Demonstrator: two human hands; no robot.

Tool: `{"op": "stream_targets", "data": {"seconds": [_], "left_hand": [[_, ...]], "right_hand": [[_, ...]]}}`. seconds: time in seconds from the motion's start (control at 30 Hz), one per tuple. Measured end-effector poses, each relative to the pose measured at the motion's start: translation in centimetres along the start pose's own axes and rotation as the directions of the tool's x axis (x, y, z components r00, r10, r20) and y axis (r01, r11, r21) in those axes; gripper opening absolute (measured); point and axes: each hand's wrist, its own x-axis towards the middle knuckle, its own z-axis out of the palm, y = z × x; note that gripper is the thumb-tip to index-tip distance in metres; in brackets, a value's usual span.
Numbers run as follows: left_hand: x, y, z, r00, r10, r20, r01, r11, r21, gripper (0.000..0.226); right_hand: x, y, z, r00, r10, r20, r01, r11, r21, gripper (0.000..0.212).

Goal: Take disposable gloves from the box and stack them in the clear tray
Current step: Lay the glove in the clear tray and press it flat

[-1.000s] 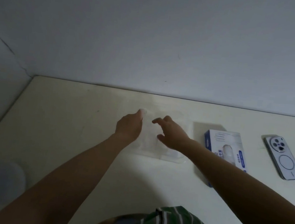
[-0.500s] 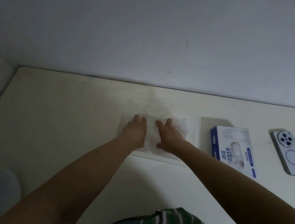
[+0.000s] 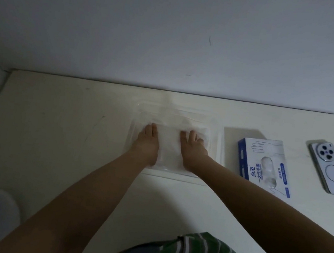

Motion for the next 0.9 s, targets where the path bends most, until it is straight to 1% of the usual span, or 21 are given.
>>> {"op": "stream_targets", "data": {"seconds": [0.07,0.13,0.17,0.2,0.23,0.27,0.3,0.33,0.4,0.43,0.47,0.5,0.53,0.6,0.63,0.67,0.7,0.73,0.8,0.87,0.9], "left_hand": [[-0.6,0.3,-0.6,1.000,-0.024,0.020,0.024,1.000,-0.008,0.117],[-1.2,0.7,-1.4,0.996,-0.046,0.071,0.047,0.999,-0.013,0.118],[-1.5,0.7,-1.9,0.994,-0.059,0.094,0.061,0.998,-0.016,0.113],[-1.9,0.8,-2.6,0.994,-0.066,0.086,0.067,0.998,-0.012,0.102],[-2.3,1.1,-3.3,0.997,-0.067,0.038,0.067,0.998,-0.005,0.085],[-2.8,1.3,-4.0,0.997,-0.067,-0.047,0.067,0.998,-0.011,0.064],[-3.3,1.8,-4.8,0.985,-0.069,-0.158,0.065,0.997,-0.033,0.047],[-3.7,2.5,-5.6,0.957,-0.066,-0.282,0.048,0.996,-0.069,0.035],[-4.5,4.8,-7.1,0.862,-0.037,-0.506,-0.053,0.985,-0.163,0.021],[-4.8,6.2,-7.8,0.810,-0.017,-0.587,-0.129,0.970,-0.207,0.018],[-5.2,8.2,-8.4,0.768,0.013,-0.641,-0.215,0.947,-0.239,0.015],[-5.6,10.1,-8.9,0.742,0.046,-0.669,-0.301,0.915,-0.271,0.013],[-6.0,12.4,-9.1,0.734,0.091,-0.673,-0.388,0.870,-0.305,0.012],[-6.4,16.8,-8.9,0.748,0.212,-0.628,-0.523,0.771,-0.363,0.008],[-6.4,19.0,-8.3,0.766,0.287,-0.575,-0.556,0.743,-0.371,0.009],[-6.1,20.8,-7.4,0.791,0.350,-0.502,-0.561,0.743,-0.366,0.015],[-5.8,22.6,-6.3,0.823,0.396,-0.408,-0.542,0.764,-0.351,0.025],[-5.2,23.4,-5.2,0.856,0.412,-0.312,-0.504,0.800,-0.326,0.037],[-4.2,24.6,-2.9,0.913,0.377,-0.155,-0.407,0.863,-0.300,0.056],[-3.5,25.0,-1.3,0.947,0.311,-0.083,-0.319,0.880,-0.352,0.065],[-3.2,25.0,-0.8,0.954,0.289,-0.078,-0.296,0.871,-0.391,0.067]], "right_hand": [[-0.2,0.1,-0.8,1.000,-0.021,0.015,0.021,1.000,-0.012,0.086],[-0.8,0.3,-2.1,0.997,-0.081,0.004,0.081,0.996,-0.027,0.084],[-1.2,0.4,-2.8,0.992,-0.126,-0.017,0.126,0.992,-0.025,0.078],[-1.7,0.6,-3.7,0.982,-0.177,-0.061,0.177,0.984,-0.009,0.069],[-2.3,0.9,-4.7,0.965,-0.231,-0.126,0.235,0.972,0.020,0.059],[-2.9,1.3,-5.7,0.941,-0.274,-0.199,0.291,0.955,0.061,0.050],[-3.6,2.0,-6.8,0.913,-0.297,-0.279,0.338,0.935,0.111,0.043],[-4.3,2.7,-7.9,0.887,-0.302,-0.351,0.375,0.913,0.162,0.035],[-5.5,5.3,-9.5,0.848,-0.267,-0.458,0.413,0.874,0.255,0.022],[-6.0,6.9,-9.9,0.842,-0.229,-0.488,0.404,0.867,0.290,0.019],[-6.6,9.0,-9.9,0.846,-0.181,-0.502,0.372,0.875,0.311,0.017],[-7.0,11.0,-9.6,0.856,-0.136,-0.498,0.329,0.887,0.323,0.017],[-7.5,13.2,-9.1,0.869,-0.090,-0.486,0.279,0.900,0.334,0.017],[-8.7,17.4,-7.3,0.897,-0.019,-0.442,0.187,0.921,0.341,0.016],[-9.3,19.3,-6.2,0.909,0.008,-0.418,0.145,0.932,0.333,0.016],[-9.7,20.7,-5.1,0.918,0.026,-0.395,0.112,0.940,0.322,0.015],[-10.2,22.2,-3.9,0.928,0.041,-0.370,0.081,0.948,0.308,0.016],[-10.4,22.8,-2.9,0.938,0.043,-0.343,0.064,0.954,0.293,0.018],[-10.7,23.7,-1.1,0.957,0.038,-0.289,0.044,0.961,0.271,0.036],[-10.6,24.0,0.1,0.964,0.013,-0.266,0.052,0.970,0.237,0.051],[-10.4,23.9,0.4,0.961,-0.001,-0.276,0.063,0.975,0.215,0.051]]}}
